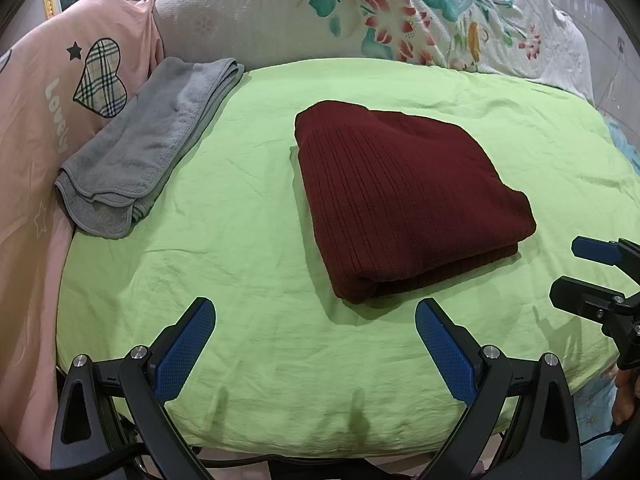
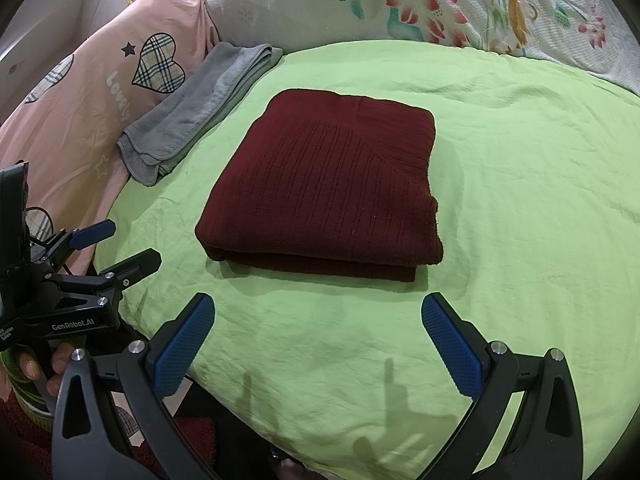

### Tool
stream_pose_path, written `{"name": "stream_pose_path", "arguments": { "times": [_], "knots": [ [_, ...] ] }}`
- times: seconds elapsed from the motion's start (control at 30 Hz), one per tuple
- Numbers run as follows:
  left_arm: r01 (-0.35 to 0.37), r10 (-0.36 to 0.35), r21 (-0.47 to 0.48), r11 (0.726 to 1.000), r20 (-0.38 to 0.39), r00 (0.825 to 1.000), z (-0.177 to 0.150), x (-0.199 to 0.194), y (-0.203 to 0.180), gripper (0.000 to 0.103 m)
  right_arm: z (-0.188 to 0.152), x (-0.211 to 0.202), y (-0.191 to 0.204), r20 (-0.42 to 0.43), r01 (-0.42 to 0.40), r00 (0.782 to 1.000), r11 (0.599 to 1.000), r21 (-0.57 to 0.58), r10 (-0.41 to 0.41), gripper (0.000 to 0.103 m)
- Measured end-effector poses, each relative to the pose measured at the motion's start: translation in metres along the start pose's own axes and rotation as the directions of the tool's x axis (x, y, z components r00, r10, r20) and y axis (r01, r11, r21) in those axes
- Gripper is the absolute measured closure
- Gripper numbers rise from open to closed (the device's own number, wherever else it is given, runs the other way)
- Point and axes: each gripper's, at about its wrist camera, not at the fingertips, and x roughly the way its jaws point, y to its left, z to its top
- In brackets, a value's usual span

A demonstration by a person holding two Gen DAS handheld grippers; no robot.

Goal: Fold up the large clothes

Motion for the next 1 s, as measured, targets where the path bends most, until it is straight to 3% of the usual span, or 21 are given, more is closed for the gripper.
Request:
{"name": "stream_pose_path", "arguments": {
  "times": [1.0],
  "knots": [
    [-0.001,0.001,0.000,1.000,0.005,1.000,-0.0003,-0.0023,0.0002,0.002,-0.0007,-0.0005,0.0011,0.002,0.002,1.000,1.000,0.000,-0.002,0.000]
  ]
}}
